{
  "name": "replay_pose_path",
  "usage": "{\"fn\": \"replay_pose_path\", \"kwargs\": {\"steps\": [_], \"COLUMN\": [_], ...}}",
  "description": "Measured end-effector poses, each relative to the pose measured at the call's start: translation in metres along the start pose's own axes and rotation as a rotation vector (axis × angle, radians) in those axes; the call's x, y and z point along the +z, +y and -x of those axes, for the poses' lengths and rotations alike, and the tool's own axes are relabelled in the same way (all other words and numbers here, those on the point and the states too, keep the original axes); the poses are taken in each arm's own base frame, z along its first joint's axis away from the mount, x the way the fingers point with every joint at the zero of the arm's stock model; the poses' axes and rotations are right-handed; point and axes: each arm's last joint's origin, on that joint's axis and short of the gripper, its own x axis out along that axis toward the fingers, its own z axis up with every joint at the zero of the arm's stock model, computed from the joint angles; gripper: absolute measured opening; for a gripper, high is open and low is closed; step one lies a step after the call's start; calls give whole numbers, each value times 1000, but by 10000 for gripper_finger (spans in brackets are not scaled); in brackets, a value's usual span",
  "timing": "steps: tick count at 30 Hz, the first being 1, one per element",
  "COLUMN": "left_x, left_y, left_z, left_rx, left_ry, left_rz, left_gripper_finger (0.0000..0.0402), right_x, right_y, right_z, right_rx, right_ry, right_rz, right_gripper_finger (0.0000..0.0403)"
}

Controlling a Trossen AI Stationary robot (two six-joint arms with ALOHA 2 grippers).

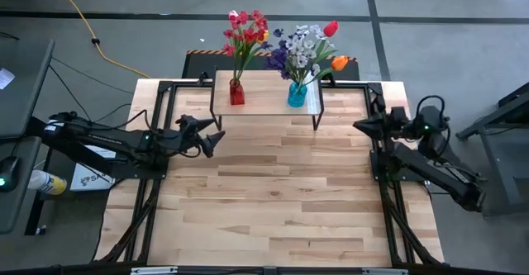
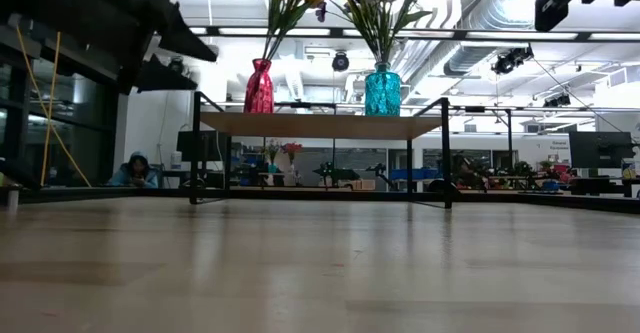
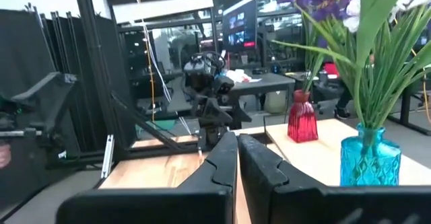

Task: Pick and place flowers into a vace then onto a shelf
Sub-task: Return to home position

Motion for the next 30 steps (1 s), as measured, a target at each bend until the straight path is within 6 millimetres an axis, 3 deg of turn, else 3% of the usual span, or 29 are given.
{"fn": "replay_pose_path", "kwargs": {"steps": [10,18,30], "left_x": [-24,-35,-49], "left_y": [13,16,28], "left_z": [-1,-2,-1], "left_rx": [21,-66,46], "left_ry": [54,59,47], "left_rz": [6,38,13], "left_gripper_finger": [392,392,392], "right_x": [-10,-13,-49], "right_y": [-4,-3,-19], "right_z": [1,0,-9], "right_rx": [-80,-2,-89], "right_ry": [85,86,62], "right_rz": [-27,-14,-42], "right_gripper_finger": [6,4,6]}}
